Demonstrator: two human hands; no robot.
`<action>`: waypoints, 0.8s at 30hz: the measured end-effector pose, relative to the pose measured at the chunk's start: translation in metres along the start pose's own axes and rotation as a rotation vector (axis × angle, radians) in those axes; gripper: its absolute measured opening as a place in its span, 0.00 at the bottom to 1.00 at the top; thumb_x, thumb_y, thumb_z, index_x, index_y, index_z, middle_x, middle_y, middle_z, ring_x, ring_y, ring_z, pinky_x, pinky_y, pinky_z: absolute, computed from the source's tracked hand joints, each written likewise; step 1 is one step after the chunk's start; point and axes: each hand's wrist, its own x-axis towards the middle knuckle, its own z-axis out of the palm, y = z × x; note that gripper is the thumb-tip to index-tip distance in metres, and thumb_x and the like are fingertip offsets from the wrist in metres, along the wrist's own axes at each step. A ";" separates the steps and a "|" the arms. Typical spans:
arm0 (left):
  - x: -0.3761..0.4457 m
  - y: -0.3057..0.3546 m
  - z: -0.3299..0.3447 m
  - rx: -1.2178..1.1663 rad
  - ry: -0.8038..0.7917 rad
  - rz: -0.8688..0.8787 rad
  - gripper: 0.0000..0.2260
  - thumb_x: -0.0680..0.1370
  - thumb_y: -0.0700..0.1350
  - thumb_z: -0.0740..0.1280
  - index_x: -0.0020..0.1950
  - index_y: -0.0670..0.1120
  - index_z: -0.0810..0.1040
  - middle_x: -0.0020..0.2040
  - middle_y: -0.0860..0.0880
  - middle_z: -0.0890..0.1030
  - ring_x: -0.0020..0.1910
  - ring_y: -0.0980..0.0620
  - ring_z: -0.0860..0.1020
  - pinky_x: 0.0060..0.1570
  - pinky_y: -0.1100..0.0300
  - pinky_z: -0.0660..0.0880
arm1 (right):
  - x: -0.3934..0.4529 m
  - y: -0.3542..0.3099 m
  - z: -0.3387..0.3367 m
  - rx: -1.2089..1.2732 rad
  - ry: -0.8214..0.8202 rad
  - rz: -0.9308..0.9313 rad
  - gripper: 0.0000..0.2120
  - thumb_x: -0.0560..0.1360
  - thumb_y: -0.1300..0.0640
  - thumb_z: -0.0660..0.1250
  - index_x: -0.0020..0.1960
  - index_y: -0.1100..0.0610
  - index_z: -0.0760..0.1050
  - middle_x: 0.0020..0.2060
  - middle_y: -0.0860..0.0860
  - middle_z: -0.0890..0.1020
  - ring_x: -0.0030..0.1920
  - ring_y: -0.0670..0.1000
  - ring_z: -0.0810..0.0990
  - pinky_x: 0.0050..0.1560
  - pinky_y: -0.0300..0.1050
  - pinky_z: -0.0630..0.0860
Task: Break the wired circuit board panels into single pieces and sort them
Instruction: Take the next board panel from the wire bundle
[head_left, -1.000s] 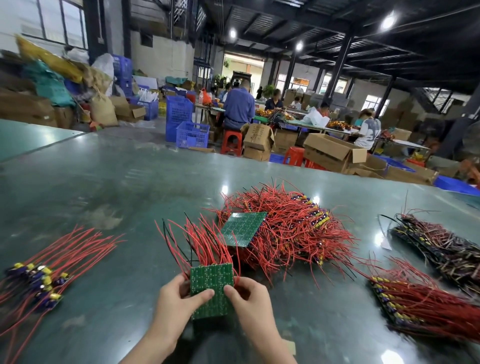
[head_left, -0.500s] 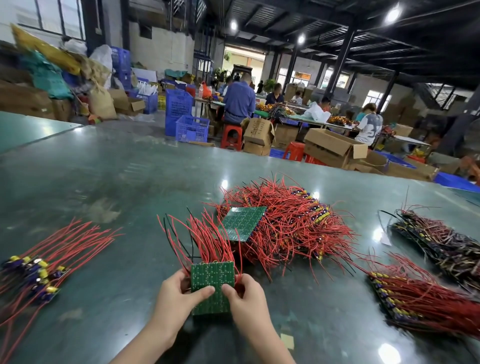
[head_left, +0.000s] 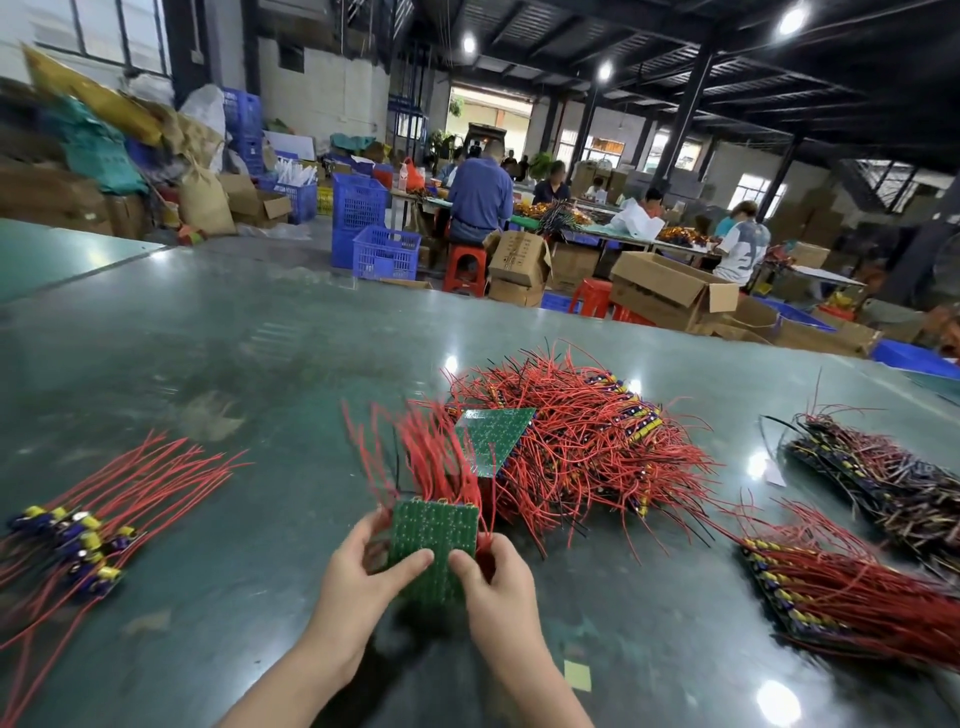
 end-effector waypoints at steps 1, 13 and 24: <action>0.001 0.001 0.000 -0.022 0.044 0.013 0.20 0.67 0.31 0.74 0.55 0.46 0.77 0.50 0.50 0.83 0.49 0.54 0.81 0.49 0.64 0.78 | 0.000 -0.001 -0.002 0.034 0.004 -0.025 0.07 0.74 0.64 0.68 0.43 0.54 0.73 0.39 0.50 0.82 0.37 0.40 0.77 0.41 0.33 0.73; 0.005 0.011 -0.003 -0.143 -0.050 0.010 0.17 0.65 0.27 0.71 0.48 0.43 0.79 0.43 0.47 0.85 0.42 0.53 0.83 0.41 0.65 0.79 | 0.003 0.002 -0.005 -0.063 0.180 -0.428 0.22 0.67 0.67 0.74 0.47 0.45 0.70 0.43 0.45 0.74 0.42 0.41 0.73 0.45 0.30 0.69; 0.008 0.016 -0.011 -0.015 -0.076 0.102 0.18 0.65 0.26 0.73 0.48 0.43 0.78 0.43 0.49 0.85 0.43 0.57 0.82 0.45 0.68 0.77 | 0.008 0.005 -0.012 -0.070 0.057 -0.380 0.16 0.70 0.64 0.72 0.49 0.47 0.73 0.47 0.46 0.78 0.48 0.42 0.75 0.48 0.29 0.69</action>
